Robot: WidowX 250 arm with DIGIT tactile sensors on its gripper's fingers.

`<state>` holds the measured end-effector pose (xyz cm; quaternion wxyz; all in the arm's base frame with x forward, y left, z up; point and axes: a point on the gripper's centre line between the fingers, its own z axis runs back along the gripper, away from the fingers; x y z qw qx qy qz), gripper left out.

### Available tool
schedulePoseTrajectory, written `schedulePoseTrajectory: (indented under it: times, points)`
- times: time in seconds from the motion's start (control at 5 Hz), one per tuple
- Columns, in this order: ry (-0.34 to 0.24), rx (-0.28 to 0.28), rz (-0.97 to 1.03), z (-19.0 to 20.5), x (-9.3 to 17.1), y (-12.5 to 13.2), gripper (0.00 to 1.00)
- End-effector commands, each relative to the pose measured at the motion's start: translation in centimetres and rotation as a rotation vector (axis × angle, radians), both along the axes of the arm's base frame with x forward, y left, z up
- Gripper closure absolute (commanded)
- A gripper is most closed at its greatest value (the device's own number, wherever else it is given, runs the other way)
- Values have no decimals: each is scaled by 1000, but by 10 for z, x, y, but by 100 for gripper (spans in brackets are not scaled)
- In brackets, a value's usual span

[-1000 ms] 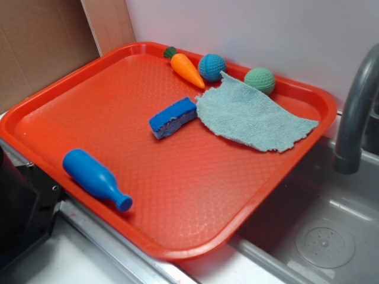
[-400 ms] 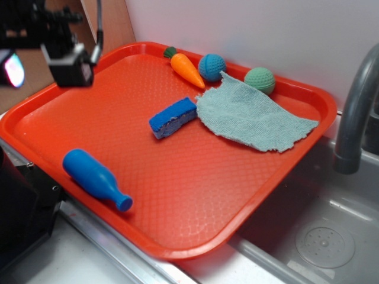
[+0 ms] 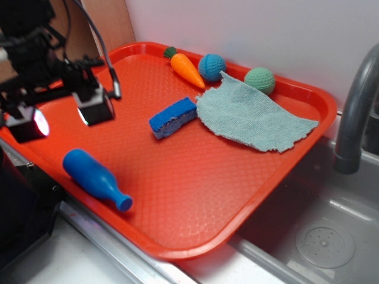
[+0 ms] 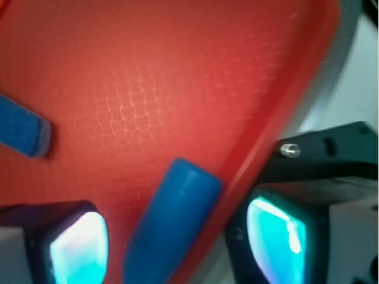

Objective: Grab the blue bottle.

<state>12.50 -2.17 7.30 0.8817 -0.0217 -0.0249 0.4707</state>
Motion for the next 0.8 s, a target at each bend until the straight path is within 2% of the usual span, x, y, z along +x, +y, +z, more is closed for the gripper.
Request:
schedulePoseTrajectory:
  times: [0.0,0.2,0.4,0.6]
  points:
    - [9,-59,-54,-31,6,-7,0]
    - [50,-68,-51,-42,2,-18,0]
    - [72,-57,-106,-49,6,-25,31]
    - [69,1,-354,-44,22,-24,100]
